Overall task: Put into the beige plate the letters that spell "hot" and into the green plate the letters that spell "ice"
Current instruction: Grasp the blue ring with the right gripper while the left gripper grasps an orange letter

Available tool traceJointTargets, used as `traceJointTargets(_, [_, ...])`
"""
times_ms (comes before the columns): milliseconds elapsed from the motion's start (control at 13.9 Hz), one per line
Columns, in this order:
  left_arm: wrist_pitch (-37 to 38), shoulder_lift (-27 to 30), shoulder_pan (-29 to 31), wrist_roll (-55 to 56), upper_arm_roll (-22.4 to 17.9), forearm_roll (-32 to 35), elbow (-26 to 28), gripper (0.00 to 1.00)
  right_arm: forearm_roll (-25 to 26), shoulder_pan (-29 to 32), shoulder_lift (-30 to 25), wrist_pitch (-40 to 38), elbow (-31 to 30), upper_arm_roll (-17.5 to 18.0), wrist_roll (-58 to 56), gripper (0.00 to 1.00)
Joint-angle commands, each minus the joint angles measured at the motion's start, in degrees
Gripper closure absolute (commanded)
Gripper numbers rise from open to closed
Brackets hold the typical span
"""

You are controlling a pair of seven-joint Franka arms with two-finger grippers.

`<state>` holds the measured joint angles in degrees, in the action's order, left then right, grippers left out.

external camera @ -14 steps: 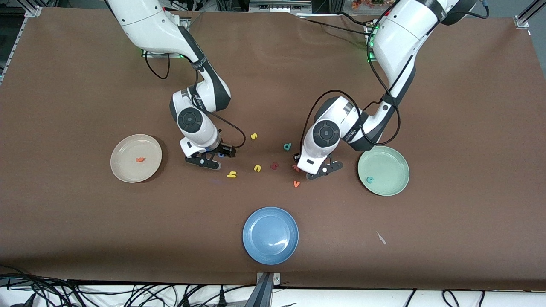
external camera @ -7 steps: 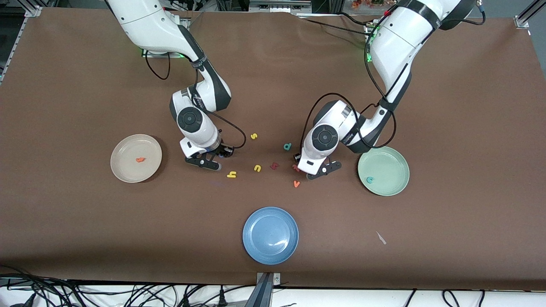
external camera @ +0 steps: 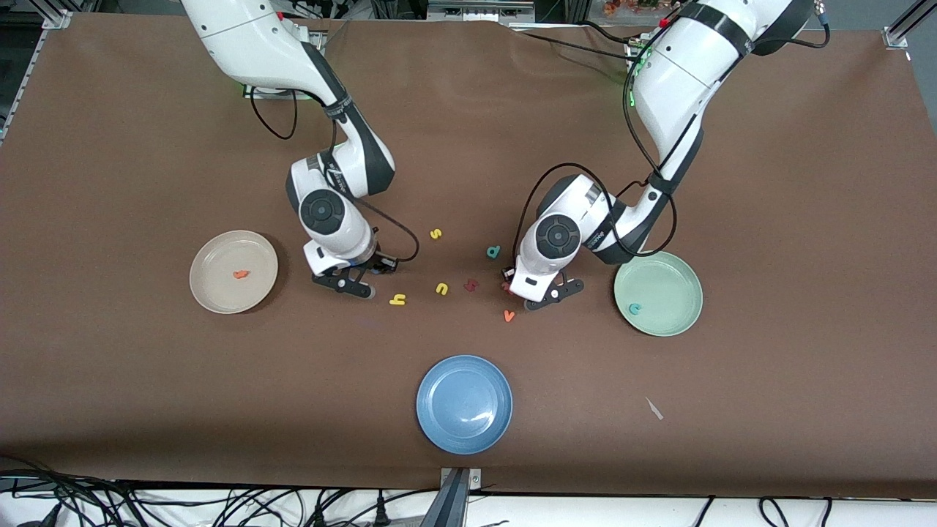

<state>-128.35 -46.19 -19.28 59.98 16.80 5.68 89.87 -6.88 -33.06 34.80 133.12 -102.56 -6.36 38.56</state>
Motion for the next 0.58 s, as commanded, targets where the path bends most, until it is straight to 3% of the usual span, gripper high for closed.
traceJointTargets(0, [-0.2, 0.0, 0.2, 0.5, -0.1, -0.4, 0.3, 1.0, 1.0, -0.2, -2.6, -6.9, 0.9, -4.6, -7.9, 0.85])
traceJointTargets(289, [5.0, 2.3, 1.6, -1.9, -0.5, -0.1, -0.6, 1.0, 0.9, -0.1, -9.3, -6.4, -7.3, -12.4, -23.3, 0.85])
traceJointTargets(505, [11.0, 6.1, 5.7, -10.9, -0.2, 0.4, -0.6, 1.0, 0.6, -0.1, -13.7, -1.1, -15.2, -18.5, -34.7, 0.84])
